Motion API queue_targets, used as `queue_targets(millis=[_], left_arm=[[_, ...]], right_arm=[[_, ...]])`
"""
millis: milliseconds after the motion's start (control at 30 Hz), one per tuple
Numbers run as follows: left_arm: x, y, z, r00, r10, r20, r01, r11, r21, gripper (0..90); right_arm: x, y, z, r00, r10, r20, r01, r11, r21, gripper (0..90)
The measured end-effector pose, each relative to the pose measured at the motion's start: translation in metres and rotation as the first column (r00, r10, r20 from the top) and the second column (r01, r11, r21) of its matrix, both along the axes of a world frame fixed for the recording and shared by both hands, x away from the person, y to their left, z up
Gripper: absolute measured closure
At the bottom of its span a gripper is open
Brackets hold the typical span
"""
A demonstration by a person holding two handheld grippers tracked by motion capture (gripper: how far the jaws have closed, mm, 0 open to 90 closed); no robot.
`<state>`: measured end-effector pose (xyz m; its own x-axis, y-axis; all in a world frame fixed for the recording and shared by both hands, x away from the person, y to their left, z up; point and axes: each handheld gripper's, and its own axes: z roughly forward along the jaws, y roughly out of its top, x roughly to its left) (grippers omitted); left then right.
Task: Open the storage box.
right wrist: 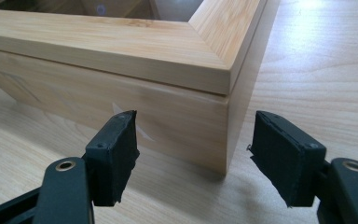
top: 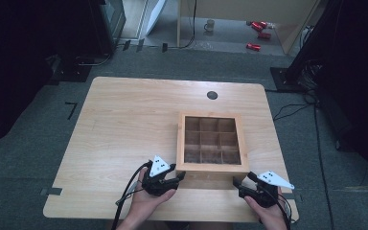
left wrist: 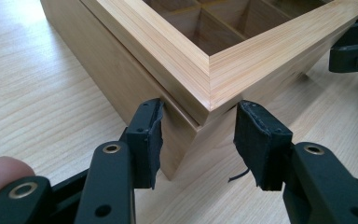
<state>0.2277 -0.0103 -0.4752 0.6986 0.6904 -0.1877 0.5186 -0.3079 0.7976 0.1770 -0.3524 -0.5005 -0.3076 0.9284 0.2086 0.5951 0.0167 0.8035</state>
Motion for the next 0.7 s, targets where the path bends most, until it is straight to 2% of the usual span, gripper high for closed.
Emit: queue_targets(millis=[333,500,700], left_arm=[[0.0,0.0,0.006,0.9996,-0.014,0.024,0.014,0.9999,0.004,53.4],[0.0,0.0,0.007,0.9996,-0.014,0.023,0.014,0.9999,0.004,53.3],[0.001,0.004,0.008,0.9996,-0.024,0.017,0.024,0.9996,-0.014,50.5]], right_arm=[[-0.001,-0.004,0.005,0.9987,-0.019,0.047,0.018,0.9993,0.034,32.1],[0.0,-0.004,0.012,0.9973,-0.029,0.067,0.022,0.9943,0.104,35.5],[0.002,0.0,0.014,0.9969,-0.023,0.076,0.017,0.9966,0.08,39.5]])
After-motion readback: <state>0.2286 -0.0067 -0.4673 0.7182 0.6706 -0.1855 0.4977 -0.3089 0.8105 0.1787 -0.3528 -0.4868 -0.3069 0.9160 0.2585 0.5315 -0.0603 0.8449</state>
